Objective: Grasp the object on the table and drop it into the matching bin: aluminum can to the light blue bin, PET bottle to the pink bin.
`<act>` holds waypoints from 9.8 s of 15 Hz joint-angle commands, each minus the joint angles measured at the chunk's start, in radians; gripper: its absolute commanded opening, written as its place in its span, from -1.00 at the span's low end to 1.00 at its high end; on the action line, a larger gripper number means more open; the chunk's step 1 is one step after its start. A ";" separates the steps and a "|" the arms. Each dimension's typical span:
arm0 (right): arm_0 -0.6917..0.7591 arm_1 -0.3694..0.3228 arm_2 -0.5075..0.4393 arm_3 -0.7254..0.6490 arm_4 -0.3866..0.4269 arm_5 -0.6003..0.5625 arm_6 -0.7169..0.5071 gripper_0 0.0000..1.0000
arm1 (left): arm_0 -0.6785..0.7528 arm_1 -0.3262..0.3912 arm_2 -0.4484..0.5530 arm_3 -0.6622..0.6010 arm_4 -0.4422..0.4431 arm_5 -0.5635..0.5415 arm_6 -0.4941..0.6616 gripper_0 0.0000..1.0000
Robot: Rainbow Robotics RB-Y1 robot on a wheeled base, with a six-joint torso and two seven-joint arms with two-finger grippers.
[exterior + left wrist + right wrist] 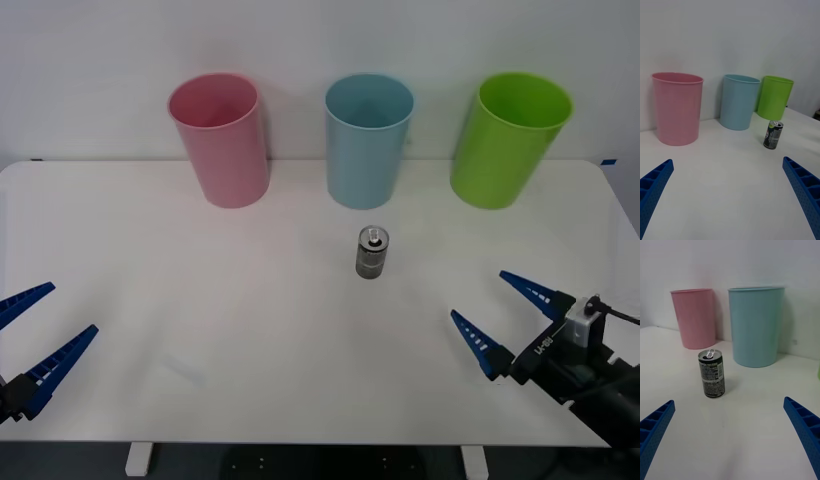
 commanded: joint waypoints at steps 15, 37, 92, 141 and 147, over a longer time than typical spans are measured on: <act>-0.290 0.154 0.117 0.310 0.085 0.163 0.077 1.00 | 0.000 0.000 0.000 0.000 0.000 0.000 0.000 1.00; -0.548 0.296 0.195 0.568 0.101 0.355 0.179 1.00 | 0.000 0.000 0.000 0.000 0.000 0.000 0.000 1.00; -0.912 0.011 0.134 0.333 0.310 0.266 -0.634 -1.00 | 0.000 0.000 0.000 0.000 0.000 0.000 0.000 1.00; -0.740 -0.097 0.183 0.209 0.213 0.217 -0.494 1.00 | 0.000 0.000 0.000 0.000 0.000 0.000 0.000 1.00; -0.488 -0.187 0.126 0.043 0.144 0.120 -0.347 1.00 | 0.000 0.000 0.000 0.000 0.000 0.000 0.000 1.00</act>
